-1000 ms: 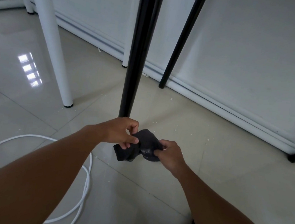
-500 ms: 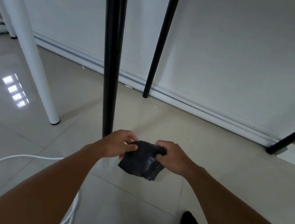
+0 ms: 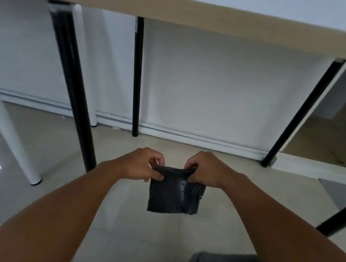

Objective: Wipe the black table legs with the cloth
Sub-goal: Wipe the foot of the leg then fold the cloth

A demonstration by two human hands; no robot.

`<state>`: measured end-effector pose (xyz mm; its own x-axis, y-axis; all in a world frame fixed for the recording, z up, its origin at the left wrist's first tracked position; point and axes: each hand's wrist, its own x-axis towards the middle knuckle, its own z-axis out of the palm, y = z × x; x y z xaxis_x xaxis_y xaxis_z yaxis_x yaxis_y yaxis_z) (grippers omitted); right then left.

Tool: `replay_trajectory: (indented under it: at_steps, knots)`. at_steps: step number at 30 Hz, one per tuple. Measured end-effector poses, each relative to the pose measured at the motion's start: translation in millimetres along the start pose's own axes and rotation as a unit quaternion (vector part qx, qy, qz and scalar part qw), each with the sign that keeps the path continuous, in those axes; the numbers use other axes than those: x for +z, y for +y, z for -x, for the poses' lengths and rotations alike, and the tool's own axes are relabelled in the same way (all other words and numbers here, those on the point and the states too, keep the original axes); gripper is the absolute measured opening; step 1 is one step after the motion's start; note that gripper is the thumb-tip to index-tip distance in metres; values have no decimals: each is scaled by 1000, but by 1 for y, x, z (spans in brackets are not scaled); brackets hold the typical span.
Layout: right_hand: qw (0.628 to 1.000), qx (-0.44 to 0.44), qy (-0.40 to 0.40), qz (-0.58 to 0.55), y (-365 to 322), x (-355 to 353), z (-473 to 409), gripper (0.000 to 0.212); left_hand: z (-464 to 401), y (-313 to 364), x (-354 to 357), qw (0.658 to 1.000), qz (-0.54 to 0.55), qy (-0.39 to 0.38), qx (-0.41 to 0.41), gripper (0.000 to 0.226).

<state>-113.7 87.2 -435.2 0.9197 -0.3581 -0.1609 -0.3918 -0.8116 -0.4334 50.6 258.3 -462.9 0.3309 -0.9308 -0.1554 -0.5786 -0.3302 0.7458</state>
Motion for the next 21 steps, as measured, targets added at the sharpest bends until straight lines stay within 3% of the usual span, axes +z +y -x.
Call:
replay_trajectory:
  at_steps: [10, 21]
  knots:
    - [989, 2, 141, 54, -22, -131, 91, 13, 29, 141, -38, 986, -34, 113, 122, 12]
    - [970, -26, 222, 90, -63, -221, 165, 10, 71, 251, -84, 963, -101, 183, 172, 11]
